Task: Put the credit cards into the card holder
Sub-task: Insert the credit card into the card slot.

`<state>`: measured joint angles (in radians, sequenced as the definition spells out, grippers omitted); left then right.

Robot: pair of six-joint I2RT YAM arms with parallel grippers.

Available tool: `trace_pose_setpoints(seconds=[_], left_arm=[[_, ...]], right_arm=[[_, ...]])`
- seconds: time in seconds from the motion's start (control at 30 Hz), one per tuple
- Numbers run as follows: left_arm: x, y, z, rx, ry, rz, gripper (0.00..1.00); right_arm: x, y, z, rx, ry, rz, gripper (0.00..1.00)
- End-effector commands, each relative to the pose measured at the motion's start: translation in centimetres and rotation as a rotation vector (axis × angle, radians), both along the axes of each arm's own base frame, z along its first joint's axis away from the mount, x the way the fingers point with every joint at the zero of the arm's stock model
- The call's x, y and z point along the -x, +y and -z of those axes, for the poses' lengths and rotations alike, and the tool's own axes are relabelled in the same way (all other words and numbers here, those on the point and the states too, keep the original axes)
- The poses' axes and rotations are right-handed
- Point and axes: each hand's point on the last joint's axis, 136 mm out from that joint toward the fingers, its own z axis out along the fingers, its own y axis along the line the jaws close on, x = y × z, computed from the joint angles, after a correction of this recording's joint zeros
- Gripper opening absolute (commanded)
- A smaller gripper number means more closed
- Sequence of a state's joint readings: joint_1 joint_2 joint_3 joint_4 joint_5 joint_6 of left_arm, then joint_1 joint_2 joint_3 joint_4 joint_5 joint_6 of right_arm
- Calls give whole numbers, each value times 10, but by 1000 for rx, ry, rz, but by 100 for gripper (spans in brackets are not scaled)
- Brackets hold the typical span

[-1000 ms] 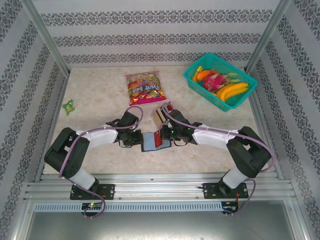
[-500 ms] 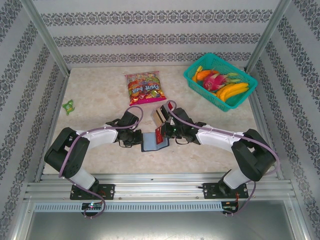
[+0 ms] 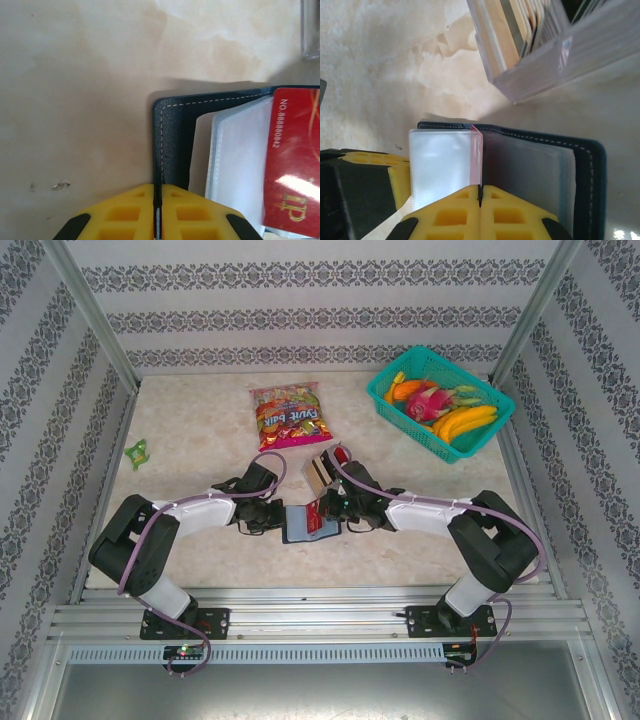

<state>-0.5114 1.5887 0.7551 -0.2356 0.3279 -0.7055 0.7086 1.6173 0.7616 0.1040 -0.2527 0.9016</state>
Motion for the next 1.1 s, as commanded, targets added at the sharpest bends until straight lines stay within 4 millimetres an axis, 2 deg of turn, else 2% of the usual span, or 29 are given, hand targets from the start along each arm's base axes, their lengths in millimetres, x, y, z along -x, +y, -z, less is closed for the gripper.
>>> trace_pose_setpoints(seconds=[0.0,0.17,0.33,0.57,0.9,1.0,1.07], left_arm=[[8,-3,12,-21,19,36,12],[9,-4,12,-22,21,39,11],[10,-2,11,-25,18,35,11],[11,-1,9,-24,15,27,11],[10,-3,8,-20,16,31,10],[11,-2,7,-25,16,30,9],[11,-1,8,-25,12,26,9]], right_arm=[[7,2,6,-40,60,17,0],[9,-6,14,20,87,23,0],[7,-12,5,26,55,44,0],[13,-29,10,124,75,99,0],[23,-17,18,114,110,107,0],[22,-21,8,108,74,135,0],[21,-22,8,102,68,134,0]])
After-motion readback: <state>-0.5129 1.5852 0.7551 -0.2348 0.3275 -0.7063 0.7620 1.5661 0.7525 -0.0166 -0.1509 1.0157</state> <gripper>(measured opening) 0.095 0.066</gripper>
